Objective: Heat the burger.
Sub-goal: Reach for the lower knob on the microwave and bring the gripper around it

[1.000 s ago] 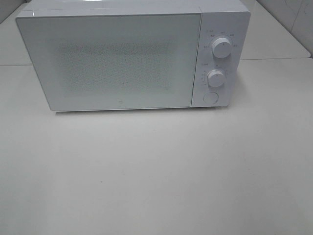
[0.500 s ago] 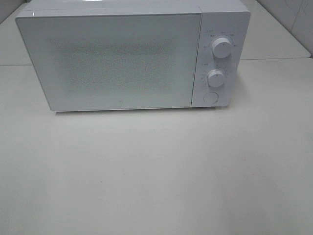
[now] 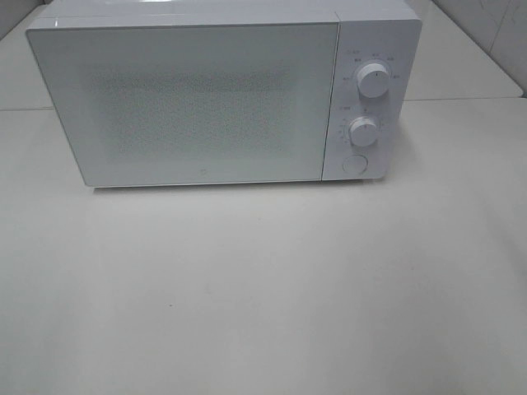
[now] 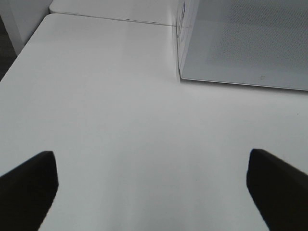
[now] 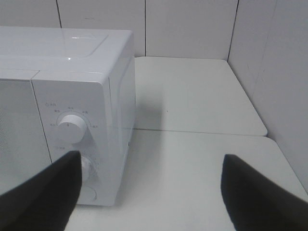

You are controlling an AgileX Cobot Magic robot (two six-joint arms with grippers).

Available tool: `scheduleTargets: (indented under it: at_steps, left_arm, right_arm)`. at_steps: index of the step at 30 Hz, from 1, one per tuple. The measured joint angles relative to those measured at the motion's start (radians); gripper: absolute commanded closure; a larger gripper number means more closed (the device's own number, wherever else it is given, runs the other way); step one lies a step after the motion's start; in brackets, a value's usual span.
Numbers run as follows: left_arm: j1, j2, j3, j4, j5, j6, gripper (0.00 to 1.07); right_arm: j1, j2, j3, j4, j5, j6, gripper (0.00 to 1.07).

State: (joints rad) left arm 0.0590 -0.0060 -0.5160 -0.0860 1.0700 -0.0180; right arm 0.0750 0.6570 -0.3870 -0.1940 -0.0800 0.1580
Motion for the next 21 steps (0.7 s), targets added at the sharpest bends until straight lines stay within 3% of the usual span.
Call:
scheduleTargets:
  at_steps: [13, 21]
  left_arm:
    - [0.0, 0.0, 0.0, 0.0, 0.0, 0.0, 0.06]
    - [0.0, 0.0, 0.0, 0.0, 0.0, 0.0, 0.06]
  right_arm:
    - [0.0, 0.234, 0.002, 0.021, -0.282, -0.104, 0.31]
    - [0.0, 0.371, 0.04, 0.17, -0.481, -0.276, 0.31]
